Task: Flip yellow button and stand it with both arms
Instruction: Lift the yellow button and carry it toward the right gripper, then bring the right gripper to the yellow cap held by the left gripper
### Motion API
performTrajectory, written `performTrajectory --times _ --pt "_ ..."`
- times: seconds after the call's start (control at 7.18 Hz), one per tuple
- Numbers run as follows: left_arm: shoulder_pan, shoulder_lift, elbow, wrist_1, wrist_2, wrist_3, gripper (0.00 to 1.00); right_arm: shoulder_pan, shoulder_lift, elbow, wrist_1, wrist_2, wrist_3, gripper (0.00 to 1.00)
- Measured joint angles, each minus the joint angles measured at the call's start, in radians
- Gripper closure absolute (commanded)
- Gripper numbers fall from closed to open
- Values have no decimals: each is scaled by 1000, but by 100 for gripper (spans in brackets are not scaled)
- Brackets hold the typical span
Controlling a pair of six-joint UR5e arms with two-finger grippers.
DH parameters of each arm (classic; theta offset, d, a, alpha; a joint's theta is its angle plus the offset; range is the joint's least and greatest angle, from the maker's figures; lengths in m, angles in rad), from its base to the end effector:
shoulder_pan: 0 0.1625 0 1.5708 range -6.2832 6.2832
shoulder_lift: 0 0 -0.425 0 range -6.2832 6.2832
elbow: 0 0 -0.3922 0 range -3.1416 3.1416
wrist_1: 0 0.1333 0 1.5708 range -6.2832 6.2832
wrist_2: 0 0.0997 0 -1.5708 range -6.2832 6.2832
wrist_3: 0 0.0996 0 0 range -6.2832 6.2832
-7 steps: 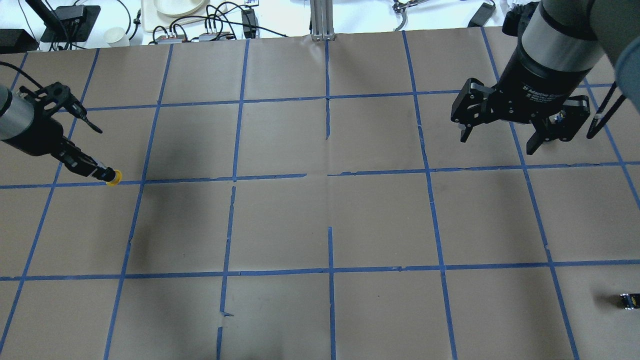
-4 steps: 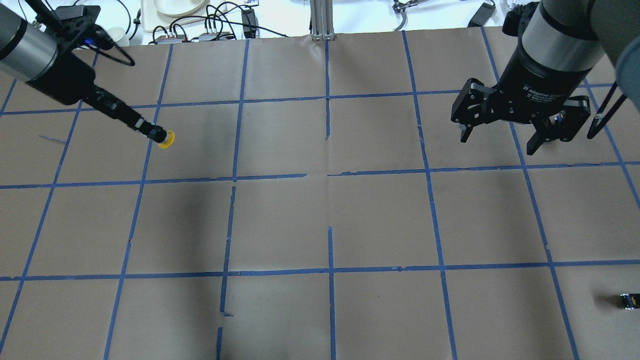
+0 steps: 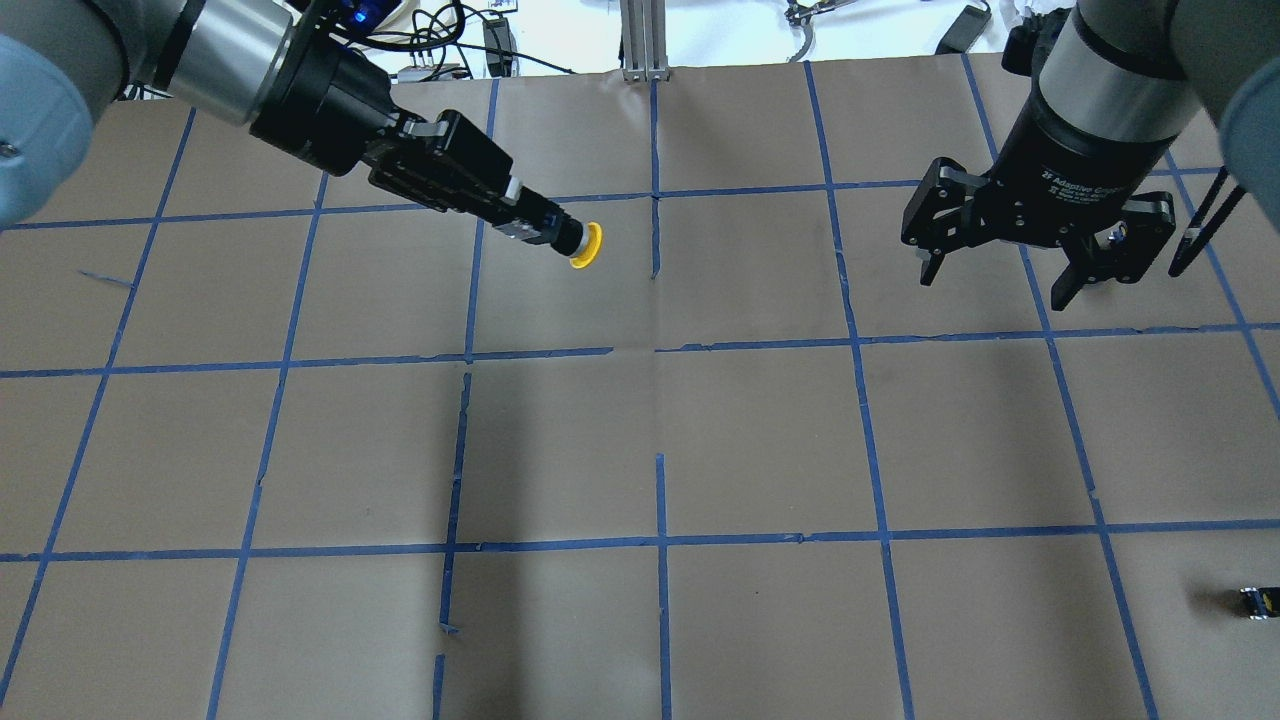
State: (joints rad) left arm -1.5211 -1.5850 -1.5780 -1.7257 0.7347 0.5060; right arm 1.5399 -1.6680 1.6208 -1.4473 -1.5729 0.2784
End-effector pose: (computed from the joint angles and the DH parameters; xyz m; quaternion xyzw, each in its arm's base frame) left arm -0.1829 -0.4943 0.4958 -0.1711 -0.8948 0.0335 0.4110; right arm 0.1194 -0.4462 0.4971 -0.1539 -0.9874 -0.0377 0.0058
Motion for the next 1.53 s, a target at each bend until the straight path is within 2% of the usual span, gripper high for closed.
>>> performTrajectory --times 0.14,0.42,0.7,0.98,1.25,1.53 --pt "-23 17 -18 -6 -116 -49 82 -4 6 -9 0 48 56 0" --pt "-56 48 -96 -4 -369 -74 82 -58 27 -30 33 291 290 0" --pt "-63 62 -177 15 -569 -71 83 -188 36 -42 155 538 381 0" --pt "-67 65 -212 28 -673 -71 83 -266 25 -43 273 748 462 0" --pt "-75 56 -217 47 -724 -71 84 -276 -21 -43 406 886 496 0" --pt "-78 51 -220 78 -736 -78 84 -274 -64 -41 505 1010 502 0"
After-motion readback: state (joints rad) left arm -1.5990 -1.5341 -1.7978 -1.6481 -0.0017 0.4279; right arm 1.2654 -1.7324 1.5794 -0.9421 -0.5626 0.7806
